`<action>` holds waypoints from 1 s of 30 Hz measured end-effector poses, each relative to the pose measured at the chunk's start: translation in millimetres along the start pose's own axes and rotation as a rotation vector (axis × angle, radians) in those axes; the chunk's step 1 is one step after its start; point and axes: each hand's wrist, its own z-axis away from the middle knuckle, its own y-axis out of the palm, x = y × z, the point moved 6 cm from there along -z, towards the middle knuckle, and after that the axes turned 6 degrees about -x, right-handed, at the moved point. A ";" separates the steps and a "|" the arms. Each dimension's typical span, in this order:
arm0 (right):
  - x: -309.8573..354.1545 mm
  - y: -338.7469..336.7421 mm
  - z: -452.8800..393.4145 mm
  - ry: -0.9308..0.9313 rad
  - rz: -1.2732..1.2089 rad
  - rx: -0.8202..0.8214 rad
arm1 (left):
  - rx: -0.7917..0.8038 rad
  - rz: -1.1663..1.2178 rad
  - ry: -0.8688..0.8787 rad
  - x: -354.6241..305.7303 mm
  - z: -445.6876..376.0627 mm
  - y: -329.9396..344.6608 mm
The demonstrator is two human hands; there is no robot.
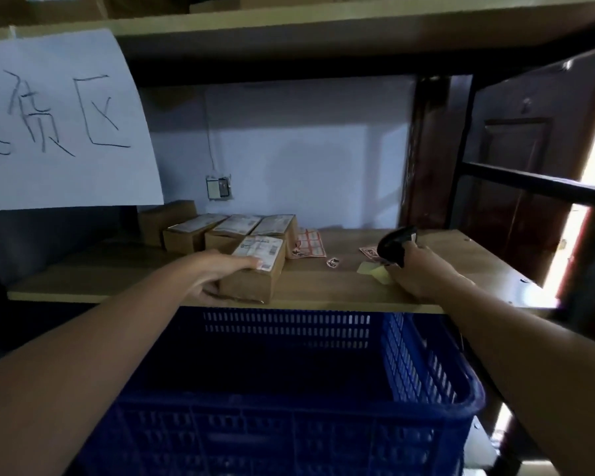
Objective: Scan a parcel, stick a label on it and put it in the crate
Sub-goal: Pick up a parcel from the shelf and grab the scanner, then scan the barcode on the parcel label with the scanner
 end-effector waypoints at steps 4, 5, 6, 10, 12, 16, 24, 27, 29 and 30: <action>6.8 3.4 -4.6 0.054 0.066 -0.087 | 0.047 0.060 -0.008 -0.8 -1.5 9.3; 8.8 4.3 -5.2 0.073 0.080 -0.101 | 0.064 0.080 -0.002 -1.4 1.2 11.4; 10.3 5.5 -5.8 0.088 0.094 -0.115 | 0.085 0.102 0.010 -1.8 0.9 13.4; 9.2 8.1 -9.4 0.155 0.120 -0.165 | 0.170 0.264 0.103 -8.3 1.4 19.2; 5.5 10.0 -12.3 0.179 0.126 -0.181 | 0.172 0.366 0.160 -12.4 -0.4 21.2; -0.9 8.2 -15.4 0.195 0.087 -0.219 | 0.138 0.502 0.277 -23.3 4.8 26.1; 53.4 -26.9 -2.5 0.143 -0.293 -0.333 | -0.136 0.406 0.520 -37.9 -1.7 26.2; 92.8 -50.5 17.4 0.038 -0.505 -0.372 | -0.159 0.451 0.578 -43.2 -1.1 30.9; 108.9 -64.6 36.3 -0.012 -0.649 -0.393 | -0.168 0.459 0.621 -45.3 0.1 32.5; 114.8 -70.3 46.8 -0.029 -0.737 -0.379 | -0.167 0.459 0.641 -46.3 0.3 33.2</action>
